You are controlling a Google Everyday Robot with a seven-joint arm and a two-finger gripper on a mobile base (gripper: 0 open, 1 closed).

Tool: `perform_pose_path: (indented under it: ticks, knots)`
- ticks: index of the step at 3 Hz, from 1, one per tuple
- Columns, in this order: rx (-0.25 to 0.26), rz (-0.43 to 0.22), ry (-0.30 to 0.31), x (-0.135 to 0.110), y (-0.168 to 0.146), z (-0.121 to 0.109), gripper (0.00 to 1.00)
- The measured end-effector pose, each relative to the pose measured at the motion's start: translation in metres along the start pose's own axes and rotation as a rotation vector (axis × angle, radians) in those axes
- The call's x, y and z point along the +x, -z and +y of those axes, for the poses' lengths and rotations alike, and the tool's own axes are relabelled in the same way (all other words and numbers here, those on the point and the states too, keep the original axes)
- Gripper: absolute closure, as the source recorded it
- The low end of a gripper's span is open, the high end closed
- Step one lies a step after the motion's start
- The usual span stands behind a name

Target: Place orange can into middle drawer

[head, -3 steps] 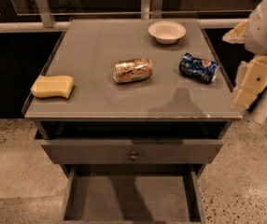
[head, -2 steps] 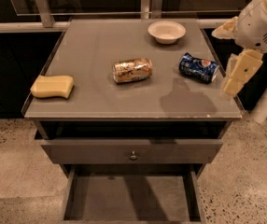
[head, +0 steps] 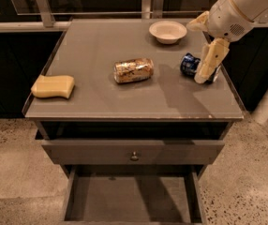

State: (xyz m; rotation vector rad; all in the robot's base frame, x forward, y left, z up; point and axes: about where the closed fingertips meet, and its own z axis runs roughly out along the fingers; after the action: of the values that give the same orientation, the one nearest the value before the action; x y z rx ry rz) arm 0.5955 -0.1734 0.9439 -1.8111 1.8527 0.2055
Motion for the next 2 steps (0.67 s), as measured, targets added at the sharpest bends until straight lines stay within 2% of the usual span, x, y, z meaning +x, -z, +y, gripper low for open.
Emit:
perform_pose_path:
  ticks: [1,2]
  knots:
    - [-0.047,-0.066,0.046,-0.022,-0.036,-0.023,0.00]
    - [-0.107,-0.115,0.070,-0.039,-0.077,-0.036,0.00]
